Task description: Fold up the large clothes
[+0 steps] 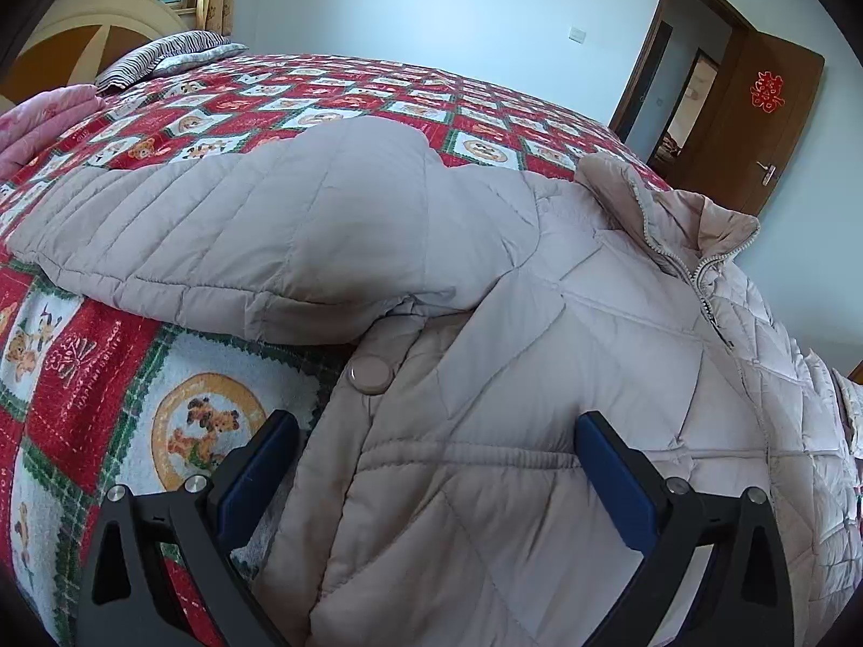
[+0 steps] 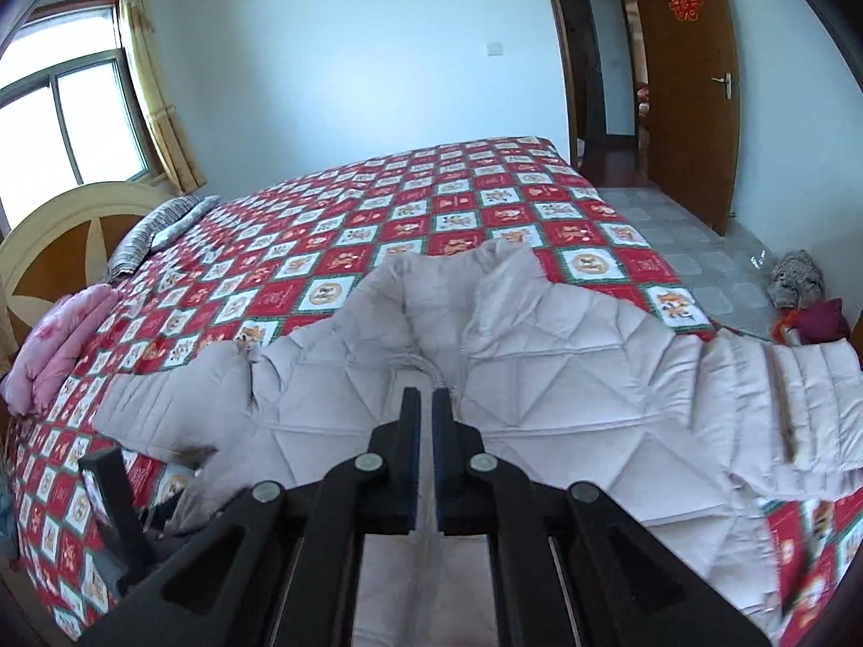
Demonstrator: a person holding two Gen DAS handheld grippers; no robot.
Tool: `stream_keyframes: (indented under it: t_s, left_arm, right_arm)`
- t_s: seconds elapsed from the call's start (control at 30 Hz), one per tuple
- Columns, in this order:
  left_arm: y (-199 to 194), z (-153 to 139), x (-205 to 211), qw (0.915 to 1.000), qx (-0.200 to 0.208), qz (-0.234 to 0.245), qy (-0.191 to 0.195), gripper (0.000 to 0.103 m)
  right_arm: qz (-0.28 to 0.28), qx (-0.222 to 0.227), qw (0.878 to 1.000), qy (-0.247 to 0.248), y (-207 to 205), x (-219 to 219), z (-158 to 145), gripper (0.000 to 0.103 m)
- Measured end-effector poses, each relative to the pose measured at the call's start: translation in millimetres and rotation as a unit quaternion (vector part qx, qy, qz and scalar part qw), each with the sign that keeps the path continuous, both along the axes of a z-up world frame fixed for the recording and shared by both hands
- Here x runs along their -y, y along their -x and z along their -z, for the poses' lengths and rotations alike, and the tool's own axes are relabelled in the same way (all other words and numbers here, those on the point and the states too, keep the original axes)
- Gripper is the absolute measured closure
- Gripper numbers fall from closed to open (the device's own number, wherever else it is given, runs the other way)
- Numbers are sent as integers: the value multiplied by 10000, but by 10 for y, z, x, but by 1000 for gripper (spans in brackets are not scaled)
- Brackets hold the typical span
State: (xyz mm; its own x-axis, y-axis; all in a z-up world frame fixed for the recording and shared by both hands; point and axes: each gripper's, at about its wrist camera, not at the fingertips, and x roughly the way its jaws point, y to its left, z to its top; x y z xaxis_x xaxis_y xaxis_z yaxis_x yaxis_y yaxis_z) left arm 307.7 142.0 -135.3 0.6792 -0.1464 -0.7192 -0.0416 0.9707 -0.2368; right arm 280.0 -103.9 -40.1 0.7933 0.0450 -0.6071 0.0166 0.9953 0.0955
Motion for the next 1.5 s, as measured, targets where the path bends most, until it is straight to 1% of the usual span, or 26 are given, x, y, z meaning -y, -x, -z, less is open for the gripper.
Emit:
stream_keyframes:
  t_s: [0.03, 0.07, 0.1, 0.13, 0.17, 0.2, 0.23, 0.3, 0.33, 0.37, 0.43, 0.5, 0.6, 0.67, 0.7, 0.73, 0.77, 0.8, 0.83, 0.9, 0.97, 1.03, 1.1, 1.23, 1.33, 1.5]
  left_arm:
    - [1, -1, 3, 10000, 4, 3, 3, 1]
    - [1, 0, 3, 10000, 3, 4, 10, 1]
    - [2, -1, 0, 10000, 5, 7, 27, 1]
    - [0, -2, -5, 10000, 6, 8, 42, 1]
    - [-2, -3, -9, 10000, 10, 9, 50, 1]
    - [-2, -5, -11, 10000, 14, 10, 58, 1]
    - [-3, -6, -13, 10000, 16, 11, 64, 1]
    - [-6, -4, -20, 10000, 16, 13, 68, 1]
    - [-6, -4, -19, 10000, 16, 12, 64, 1]
    - [-7, -5, -18, 10000, 14, 12, 58, 1]
    - [-8, -4, -22, 10000, 8, 12, 46, 1]
    - [-11, -6, -18, 10000, -3, 11, 16, 1]
    - [-21, 0, -13, 10000, -20, 7, -30, 1]
    - [-24, 2, -8, 10000, -26, 7, -50, 1]
    - [-24, 6, -6, 10000, -28, 7, -57, 1]
    - [-24, 8, -2, 10000, -29, 8, -63, 1]
    - [-26, 9, -2, 10000, -30, 8, -65, 1]
    - [-24, 8, -3, 10000, -28, 8, -62, 1]
    - [-24, 7, -3, 10000, -27, 8, -62, 1]
    - [-25, 7, -4, 10000, -27, 8, -57, 1]
    - [-27, 8, -2, 10000, -26, 9, -53, 1]
    - [-26, 7, -3, 10000, -28, 7, -57, 1]
    - [-26, 7, -3, 10000, -28, 7, -58, 1]
    - [-27, 8, -4, 10000, -26, 7, -55, 1]
    - [-28, 8, -5, 10000, -26, 6, -55, 1]
    - [-27, 7, -8, 10000, -27, 7, -57, 1]
  right_arm:
    - [87, -37, 9999, 132, -23, 69, 20, 74]
    - [196, -43, 9996, 187, -30, 178, 25, 38]
    - [319, 1, 9993, 216, -18, 253, 7, 13]
    - [549, 98, 9980, 302, 26, 391, -16, 9]
    - [798, 157, 9955, 487, 68, 558, -31, 9]
    - [1082, 154, 9906, 816, 92, 787, -19, 9]
    - [1258, 117, 9867, 1025, 106, 957, 6, 11]
    - [1650, -141, 9763, 1395, 99, 1350, 105, 25]
    - [1806, -292, 9725, 1439, 103, 1533, 156, 25]
    - [2007, -473, 9690, 1359, 122, 1783, 229, 25]
    - [2269, -621, 9647, 1185, 172, 2070, 324, 25]
    - [2348, -765, 9633, 1048, 184, 2275, 434, 25]
    - [2369, -1108, 9613, 864, 131, 2417, 639, 25]
    - [2328, -1253, 9615, 755, 107, 2454, 745, 25]
    - [2342, -1280, 9607, 756, 108, 2493, 796, 25]
    - [2370, -1247, 9607, 726, 127, 2490, 785, 26]
    - [2390, -1222, 9611, 654, 136, 2519, 784, 35]
    - [2430, -1218, 9606, 582, 151, 2544, 770, 49]
    - [2471, -1206, 9603, 480, 167, 2587, 746, 54]
    - [2548, -1183, 9593, 286, 225, 2666, 708, 75]
    - [2682, -1137, 9566, 48, 305, 2750, 667, 84]
    - [2770, -1038, 9550, -217, 357, 2795, 627, 86]
    - [2747, -887, 9564, -446, 398, 2780, 552, 86]
    - [2549, -636, 9639, -442, 423, 2581, 322, 86]
    - [2286, -464, 9713, -474, 397, 2336, 111, 86]
    - [1781, -367, 9813, -635, 356, 1885, -52, 86]
